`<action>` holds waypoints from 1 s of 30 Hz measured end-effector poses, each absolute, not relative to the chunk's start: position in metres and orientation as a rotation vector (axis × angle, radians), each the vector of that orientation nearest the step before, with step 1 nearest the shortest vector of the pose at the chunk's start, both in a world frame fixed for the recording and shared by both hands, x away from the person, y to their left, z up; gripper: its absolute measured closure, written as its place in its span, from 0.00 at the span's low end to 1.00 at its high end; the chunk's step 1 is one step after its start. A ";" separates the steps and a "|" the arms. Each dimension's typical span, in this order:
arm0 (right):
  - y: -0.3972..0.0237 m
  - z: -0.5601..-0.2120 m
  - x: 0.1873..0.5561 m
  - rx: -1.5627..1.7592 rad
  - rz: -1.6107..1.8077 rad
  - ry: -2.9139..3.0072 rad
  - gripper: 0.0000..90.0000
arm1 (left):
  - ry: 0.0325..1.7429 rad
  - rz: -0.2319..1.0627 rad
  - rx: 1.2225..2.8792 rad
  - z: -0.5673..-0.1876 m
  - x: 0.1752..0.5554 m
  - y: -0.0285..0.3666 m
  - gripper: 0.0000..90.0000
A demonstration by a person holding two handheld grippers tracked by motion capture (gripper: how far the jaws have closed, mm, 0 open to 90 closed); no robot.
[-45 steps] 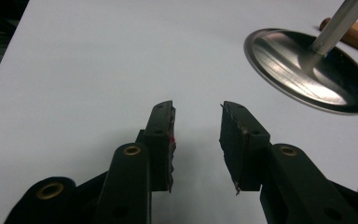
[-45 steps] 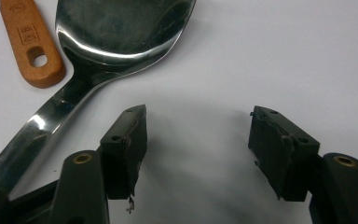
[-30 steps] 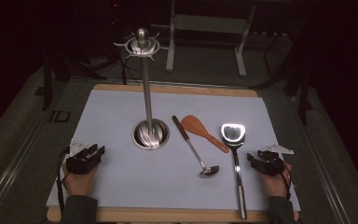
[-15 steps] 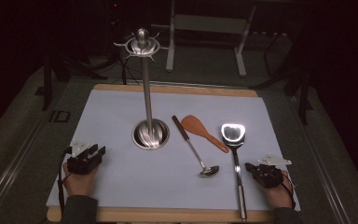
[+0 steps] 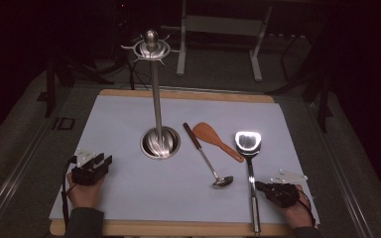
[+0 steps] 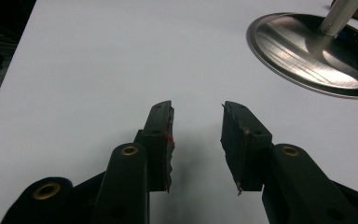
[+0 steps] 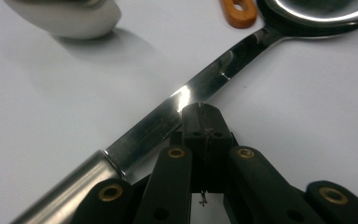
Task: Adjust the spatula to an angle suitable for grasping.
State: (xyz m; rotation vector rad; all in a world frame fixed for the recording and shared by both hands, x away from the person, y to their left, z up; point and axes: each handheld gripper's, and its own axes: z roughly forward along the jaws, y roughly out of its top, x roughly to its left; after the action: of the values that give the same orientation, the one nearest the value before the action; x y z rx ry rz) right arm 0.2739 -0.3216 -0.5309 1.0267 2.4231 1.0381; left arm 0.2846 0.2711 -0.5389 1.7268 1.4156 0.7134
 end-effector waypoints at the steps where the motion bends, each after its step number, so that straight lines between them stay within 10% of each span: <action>1: -0.320 -0.531 0.274 1.016 1.039 2.431 1.00 | 1.417 0.715 1.728 -0.539 0.285 0.271 0.71; 30: -0.264 -0.521 0.291 0.831 1.070 2.493 1.00 | 1.420 0.723 1.718 -0.539 0.284 0.271 0.71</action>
State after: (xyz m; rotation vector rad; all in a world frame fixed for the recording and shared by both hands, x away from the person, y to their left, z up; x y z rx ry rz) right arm 0.2907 -0.2640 -0.5213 0.8309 2.4926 1.0698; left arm 0.2841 0.2712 -0.5390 1.7179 1.4196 0.7226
